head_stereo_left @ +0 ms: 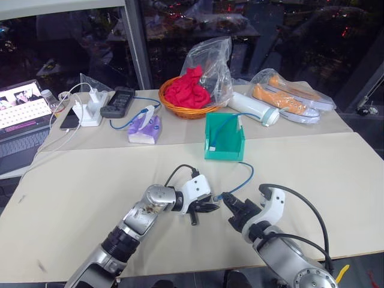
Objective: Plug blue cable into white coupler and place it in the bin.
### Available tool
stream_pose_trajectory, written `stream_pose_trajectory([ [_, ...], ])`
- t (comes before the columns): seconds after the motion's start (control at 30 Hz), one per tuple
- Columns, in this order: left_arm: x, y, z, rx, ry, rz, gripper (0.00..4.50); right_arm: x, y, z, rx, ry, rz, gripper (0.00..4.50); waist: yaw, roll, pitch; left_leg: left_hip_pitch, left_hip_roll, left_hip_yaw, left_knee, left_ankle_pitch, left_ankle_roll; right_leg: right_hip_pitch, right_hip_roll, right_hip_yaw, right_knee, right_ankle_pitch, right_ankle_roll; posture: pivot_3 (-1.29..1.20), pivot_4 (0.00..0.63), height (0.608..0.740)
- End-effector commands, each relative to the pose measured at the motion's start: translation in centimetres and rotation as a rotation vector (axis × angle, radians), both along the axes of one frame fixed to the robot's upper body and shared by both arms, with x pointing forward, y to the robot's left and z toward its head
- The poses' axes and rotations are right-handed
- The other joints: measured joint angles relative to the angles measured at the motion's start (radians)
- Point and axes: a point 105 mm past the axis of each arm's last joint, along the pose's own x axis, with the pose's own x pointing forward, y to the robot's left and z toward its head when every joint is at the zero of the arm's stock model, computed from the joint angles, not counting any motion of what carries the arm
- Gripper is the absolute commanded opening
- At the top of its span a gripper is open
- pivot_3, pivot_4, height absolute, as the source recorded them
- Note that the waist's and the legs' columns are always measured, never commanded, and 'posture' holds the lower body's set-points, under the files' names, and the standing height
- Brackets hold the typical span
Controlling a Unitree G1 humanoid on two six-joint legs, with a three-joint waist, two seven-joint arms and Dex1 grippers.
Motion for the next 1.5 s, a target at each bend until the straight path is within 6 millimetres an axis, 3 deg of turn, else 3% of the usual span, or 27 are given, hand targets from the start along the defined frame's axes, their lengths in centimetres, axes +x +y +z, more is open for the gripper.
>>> stream_pose_trajectory([
  [0.03,-0.2,0.0,0.1,0.0,0.023,-0.021,0.64,-0.2,0.0,-0.2,-0.036,0.006,0.011,0.0,0.0,0.0,0.0,0.0,0.0,0.0,0.0,0.0,0.0,0.0,0.0,0.0,0.0,0.0,0.0,0.0,0.15,0.74],
  [0.57,-0.6,-0.2,1.8,0.074,0.068,-0.064,0.64,-0.3,0.0,-0.6,-0.162,0.003,0.036,0.0,-0.002,0.0,0.0,0.0,0.0,0.0,0.0,0.0,0.0,0.0,0.0,0.0,0.0,0.0,0.0,0.0,0.15,0.74],
  [0.97,-0.2,-0.3,2.6,0.182,-0.009,0.042,0.64,-0.4,0.3,-0.6,-0.223,0.006,0.072,0.0,-0.003,0.0,0.0,0.0,0.0,0.0,0.0,0.0,0.0,0.0,0.0,0.0,0.0,0.0,0.0,0.0,0.15,0.74],
  [1.5,-0.4,-0.5,2.9,0.16,0.043,0.111,0.64,-0.6,0.7,-0.6,-0.259,0.0,0.117,0.0,-0.002,0.0,0.0,0.001,0.0,0.0,0.001,0.001,-0.001,0.0,0.0,0.0,0.0,0.0,0.0,0.0,0.15,0.74],
])
